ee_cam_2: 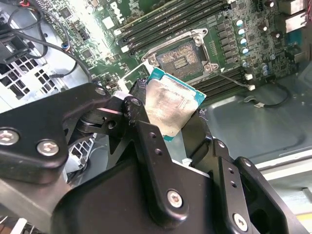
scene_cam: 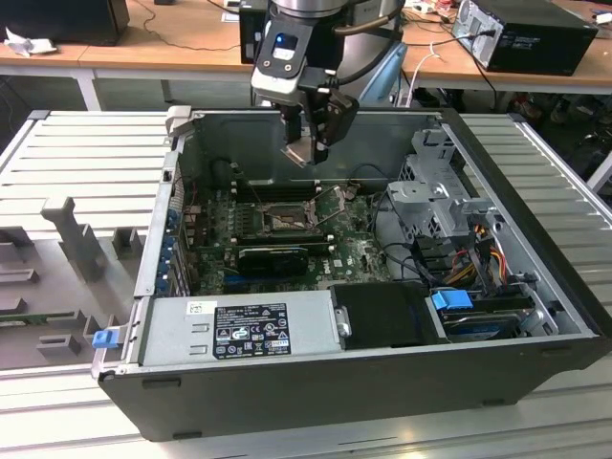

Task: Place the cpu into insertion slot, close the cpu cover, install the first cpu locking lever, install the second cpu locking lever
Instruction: 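Place the cpu into insertion slot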

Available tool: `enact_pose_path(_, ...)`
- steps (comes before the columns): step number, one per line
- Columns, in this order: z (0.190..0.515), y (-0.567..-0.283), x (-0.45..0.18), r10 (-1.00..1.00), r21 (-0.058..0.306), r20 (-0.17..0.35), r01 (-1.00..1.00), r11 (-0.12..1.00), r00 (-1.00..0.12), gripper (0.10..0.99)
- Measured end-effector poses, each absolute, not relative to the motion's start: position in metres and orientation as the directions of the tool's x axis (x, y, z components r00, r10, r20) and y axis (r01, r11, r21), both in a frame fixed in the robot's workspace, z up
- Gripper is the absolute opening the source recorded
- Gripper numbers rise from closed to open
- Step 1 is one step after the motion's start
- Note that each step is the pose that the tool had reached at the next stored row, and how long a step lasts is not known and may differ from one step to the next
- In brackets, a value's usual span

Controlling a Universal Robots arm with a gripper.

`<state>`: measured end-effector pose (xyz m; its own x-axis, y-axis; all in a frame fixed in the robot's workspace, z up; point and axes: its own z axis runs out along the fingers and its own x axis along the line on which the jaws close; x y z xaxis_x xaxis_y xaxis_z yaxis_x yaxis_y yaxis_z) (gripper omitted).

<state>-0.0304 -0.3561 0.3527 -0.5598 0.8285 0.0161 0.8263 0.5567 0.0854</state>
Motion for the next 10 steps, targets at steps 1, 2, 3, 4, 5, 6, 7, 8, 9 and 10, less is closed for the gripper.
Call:
enact_pose_path(1,0.3527,-0.3561,-0.0304,0.833,0.085,0.016,0.831,0.550,-0.553,0.533)
enact_pose_path(2,0.3527,-0.3561,-0.0305,0.836,0.085,0.016,0.834,0.545,-0.548,0.533)
enact_pose_path(3,0.3526,-0.3561,-0.0304,0.840,0.085,0.016,0.837,0.540,-0.543,0.533)
enact_pose_path(4,0.3526,-0.3561,-0.0305,0.844,0.085,0.016,0.842,0.533,-0.536,0.533)
enact_pose_path(5,0.3525,-0.3561,-0.0305,0.848,0.085,0.016,0.846,0.526,-0.529,0.533)
enact_pose_path(6,0.3524,-0.3561,-0.0304,0.856,0.085,0.016,0.853,0.514,-0.517,0.533)
enact_pose_path(7,0.3524,-0.3561,-0.0304,0.861,0.085,0.016,0.859,0.505,-0.508,0.533)
enact_pose_path(8,0.3523,-0.3561,-0.0304,0.867,0.085,0.016,0.864,0.496,-0.499,0.533)
enact_pose_path(9,0.3522,-0.3561,-0.0304,0.873,0.085,0.016,0.871,0.484,-0.487,0.533)
enact_pose_path(10,0.3521,-0.3561,-0.0304,0.879,0.085,0.016,0.877,0.473,-0.476,0.533)
